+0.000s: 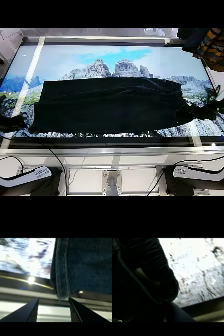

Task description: Fold the clothes and pants, and hang the long-sleeved shirts on hangers.

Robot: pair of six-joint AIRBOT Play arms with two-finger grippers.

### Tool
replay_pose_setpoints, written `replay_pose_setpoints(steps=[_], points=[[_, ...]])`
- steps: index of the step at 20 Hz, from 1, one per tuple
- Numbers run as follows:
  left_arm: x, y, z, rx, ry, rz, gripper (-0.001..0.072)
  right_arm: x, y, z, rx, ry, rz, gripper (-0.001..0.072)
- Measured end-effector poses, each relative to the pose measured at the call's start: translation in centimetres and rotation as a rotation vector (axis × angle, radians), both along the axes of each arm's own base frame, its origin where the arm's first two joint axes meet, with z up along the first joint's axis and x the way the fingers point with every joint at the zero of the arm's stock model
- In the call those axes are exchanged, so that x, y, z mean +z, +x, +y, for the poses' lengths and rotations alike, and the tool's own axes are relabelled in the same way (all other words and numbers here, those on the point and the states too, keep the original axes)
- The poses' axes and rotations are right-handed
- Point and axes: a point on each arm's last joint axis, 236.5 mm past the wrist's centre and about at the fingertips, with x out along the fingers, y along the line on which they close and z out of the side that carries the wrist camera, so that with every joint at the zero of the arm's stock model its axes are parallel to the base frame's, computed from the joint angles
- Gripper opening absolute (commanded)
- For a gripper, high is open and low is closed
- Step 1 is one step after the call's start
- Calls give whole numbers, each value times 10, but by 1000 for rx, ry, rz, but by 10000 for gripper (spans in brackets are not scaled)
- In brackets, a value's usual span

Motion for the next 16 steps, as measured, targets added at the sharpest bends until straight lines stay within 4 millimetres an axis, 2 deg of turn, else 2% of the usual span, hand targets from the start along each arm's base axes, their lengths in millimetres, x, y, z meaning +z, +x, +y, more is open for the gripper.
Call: replay_pose_setpoints(steps=[5,13,14,15,16], points=[[-14,0,-22,-14,-88,-40,440,16,-22,-15,-72,-3,12,17],[-18,-7,-52,-83,-205,-51,439,19,-24,-16,-98,13,-3,17],[-21,-8,-54,-85,-212,-50,417,19,-24,-15,-98,14,-3,17],[-23,-9,-56,-86,-217,-51,325,19,-24,-15,-98,14,-4,17],[-26,-11,-57,-88,-218,-51,198,19,-23,-15,-99,14,-4,17]])
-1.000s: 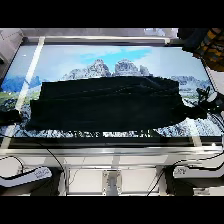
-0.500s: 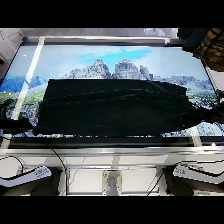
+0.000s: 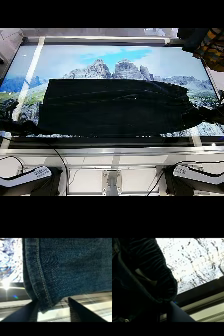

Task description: Fold the clothes and pants, and hang the long-sleeved shirts on hangers.

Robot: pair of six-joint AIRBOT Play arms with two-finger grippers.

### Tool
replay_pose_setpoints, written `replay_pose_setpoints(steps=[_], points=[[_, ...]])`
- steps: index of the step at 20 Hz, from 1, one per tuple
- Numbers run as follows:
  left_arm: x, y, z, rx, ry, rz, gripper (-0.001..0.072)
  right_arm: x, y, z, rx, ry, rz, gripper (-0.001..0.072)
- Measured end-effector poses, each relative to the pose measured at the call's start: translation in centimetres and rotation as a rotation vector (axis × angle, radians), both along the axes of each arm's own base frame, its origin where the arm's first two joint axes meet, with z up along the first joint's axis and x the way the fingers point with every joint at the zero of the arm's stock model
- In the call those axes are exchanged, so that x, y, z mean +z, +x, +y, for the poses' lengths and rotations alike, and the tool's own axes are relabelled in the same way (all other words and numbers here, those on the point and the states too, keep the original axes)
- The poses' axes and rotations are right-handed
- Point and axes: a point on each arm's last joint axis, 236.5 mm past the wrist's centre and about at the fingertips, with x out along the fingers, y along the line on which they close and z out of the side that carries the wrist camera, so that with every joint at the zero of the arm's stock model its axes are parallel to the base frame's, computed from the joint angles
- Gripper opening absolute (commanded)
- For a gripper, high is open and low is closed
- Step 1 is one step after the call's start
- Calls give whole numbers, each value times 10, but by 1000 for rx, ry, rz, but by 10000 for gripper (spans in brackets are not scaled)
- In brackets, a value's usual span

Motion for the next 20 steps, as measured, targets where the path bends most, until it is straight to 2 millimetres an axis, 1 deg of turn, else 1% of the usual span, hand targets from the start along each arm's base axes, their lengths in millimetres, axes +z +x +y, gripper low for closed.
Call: replay_pose_setpoints(steps=[1,5,7,9,11,13,15,17,20], points=[[-2,-1,-1,-2,0,2,37,0,0,0,0,0,0,17],[-6,-8,5,-24,31,23,37,1,0,0,1,2,1,16],[0,-8,16,-40,73,22,37,4,-3,0,9,2,14,16],[17,2,31,-45,131,-10,37,13,-6,-4,19,-6,28,14],[42,18,43,-54,188,-65,37,28,-8,-7,23,-13,30,14],[71,34,50,-75,237,-118,37,48,-11,-10,25,-22,33,14],[92,43,52,-105,271,-146,38,66,-18,-12,29,-36,50,13],[105,46,50,-143,296,-144,37,78,-28,-13,29,-51,76,13],[112,38,49,-206,336,-93,37,95,-49,-18,22,-93,132,11]])
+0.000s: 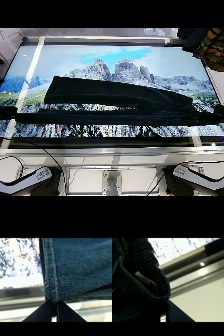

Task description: Fold the clothes and pants, and hang the long-sleeved shirts on hangers.

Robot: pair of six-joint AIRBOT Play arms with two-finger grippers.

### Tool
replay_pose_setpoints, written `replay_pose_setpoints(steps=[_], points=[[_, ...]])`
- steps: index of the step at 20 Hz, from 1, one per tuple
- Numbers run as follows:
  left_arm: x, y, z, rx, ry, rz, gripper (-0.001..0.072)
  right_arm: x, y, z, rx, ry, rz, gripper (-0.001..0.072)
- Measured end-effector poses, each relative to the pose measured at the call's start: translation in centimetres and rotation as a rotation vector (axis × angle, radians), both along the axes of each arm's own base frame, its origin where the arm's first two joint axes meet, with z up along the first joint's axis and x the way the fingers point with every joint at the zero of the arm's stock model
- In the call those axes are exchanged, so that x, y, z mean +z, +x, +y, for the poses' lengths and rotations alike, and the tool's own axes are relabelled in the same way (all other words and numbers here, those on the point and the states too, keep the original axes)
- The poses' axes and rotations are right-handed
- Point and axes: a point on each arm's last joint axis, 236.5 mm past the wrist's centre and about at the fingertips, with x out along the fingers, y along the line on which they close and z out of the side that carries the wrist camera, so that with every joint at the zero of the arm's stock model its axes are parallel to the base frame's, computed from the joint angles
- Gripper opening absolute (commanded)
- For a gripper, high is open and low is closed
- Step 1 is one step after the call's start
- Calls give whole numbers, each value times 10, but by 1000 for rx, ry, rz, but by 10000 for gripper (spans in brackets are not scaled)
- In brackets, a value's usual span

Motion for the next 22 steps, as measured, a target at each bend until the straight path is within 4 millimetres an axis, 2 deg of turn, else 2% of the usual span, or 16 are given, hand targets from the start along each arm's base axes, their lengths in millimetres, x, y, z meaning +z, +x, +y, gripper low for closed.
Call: replay_pose_setpoints(steps=[6,8,10,12,14,18,22], points=[[15,-12,-11,-131,26,80,36,30,-48,-20,-115,-71,12,10],[22,-9,-15,-176,32,70,36,34,-59,-25,-158,-74,1,10],[28,7,-21,-215,29,14,36,34,-62,-27,-181,-64,-10,10],[31,36,-29,-250,19,-75,36,30,-58,-28,-189,-41,-26,10],[30,76,-42,-282,4,-178,36,22,-52,-28,-191,-9,-33,11],[19,171,-68,-297,-2,-327,36,-1,-38,-27,-215,68,-34,12],[-1,259,-88,-276,39,-414,36,-28,-8,-30,-253,137,-95,12]])
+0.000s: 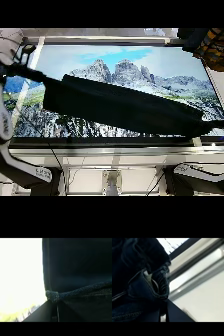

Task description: Fold the clothes and pants, and hang the long-sleeved shirts on hangers.

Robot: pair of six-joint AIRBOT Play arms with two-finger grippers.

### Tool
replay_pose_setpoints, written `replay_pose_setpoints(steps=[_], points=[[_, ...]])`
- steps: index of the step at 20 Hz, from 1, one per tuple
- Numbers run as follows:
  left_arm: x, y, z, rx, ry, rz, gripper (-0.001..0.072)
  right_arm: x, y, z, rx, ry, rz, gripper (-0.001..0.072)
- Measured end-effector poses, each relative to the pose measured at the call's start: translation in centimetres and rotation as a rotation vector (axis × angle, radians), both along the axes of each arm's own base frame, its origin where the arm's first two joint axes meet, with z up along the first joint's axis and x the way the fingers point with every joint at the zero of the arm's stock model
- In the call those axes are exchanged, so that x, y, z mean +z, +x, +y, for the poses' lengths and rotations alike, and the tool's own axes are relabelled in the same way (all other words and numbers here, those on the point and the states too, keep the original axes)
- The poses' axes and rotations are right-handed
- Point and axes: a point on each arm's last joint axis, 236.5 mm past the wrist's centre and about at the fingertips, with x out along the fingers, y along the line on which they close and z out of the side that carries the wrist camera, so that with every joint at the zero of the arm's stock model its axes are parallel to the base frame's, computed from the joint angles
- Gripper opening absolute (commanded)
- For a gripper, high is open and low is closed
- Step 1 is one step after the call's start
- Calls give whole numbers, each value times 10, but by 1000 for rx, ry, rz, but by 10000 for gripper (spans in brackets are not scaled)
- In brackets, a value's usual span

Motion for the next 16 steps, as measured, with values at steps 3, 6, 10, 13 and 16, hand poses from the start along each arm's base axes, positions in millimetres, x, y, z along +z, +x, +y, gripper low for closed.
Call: replay_pose_setpoints(steps=[3,6,10,13,16], points=[[-14,49,-3,61,-4,-63,36,-15,29,-3,-31,30,-87,12],[-31,78,0,129,-23,-105,39,-28,61,-5,-43,35,-165,15],[-56,98,3,172,-30,-131,85,-48,103,-2,-25,12,-224,16],[-60,115,1,201,-49,-189,86,-57,141,2,-23,-28,-290,18],[-63,128,1,225,-59,-235,309,-57,176,5,-38,-78,-371,139]])
